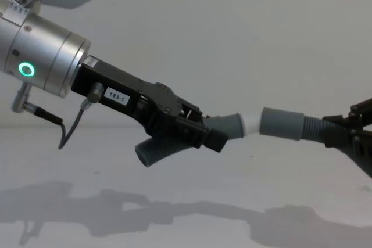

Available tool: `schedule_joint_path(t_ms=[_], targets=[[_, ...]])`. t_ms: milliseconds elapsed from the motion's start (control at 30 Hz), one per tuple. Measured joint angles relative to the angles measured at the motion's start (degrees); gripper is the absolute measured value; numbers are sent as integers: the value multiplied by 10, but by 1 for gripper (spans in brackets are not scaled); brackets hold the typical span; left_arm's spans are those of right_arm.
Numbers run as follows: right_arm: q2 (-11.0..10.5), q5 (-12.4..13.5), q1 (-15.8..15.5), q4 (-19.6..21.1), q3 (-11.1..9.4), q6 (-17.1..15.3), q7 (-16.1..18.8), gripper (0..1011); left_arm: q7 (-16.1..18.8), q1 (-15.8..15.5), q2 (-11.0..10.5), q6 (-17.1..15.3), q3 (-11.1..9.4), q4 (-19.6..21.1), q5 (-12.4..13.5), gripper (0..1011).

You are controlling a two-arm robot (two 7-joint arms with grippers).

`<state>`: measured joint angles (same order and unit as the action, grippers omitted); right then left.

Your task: Use both hands to pick up one end of the pipe from the table, align the ends, and insert them.

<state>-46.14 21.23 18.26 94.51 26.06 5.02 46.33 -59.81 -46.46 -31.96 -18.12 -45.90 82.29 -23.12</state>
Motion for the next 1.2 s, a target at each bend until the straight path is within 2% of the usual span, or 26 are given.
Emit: schedule_joint_path(t_ms=[500,1200], targets=[[-8,3,11,3,10,8,18,94,-7,-11,3,2,-10,-11,0,343],[-10,5,15,5,14,10,25,94,-9,-15,5,2,-14,-15,0,343]])
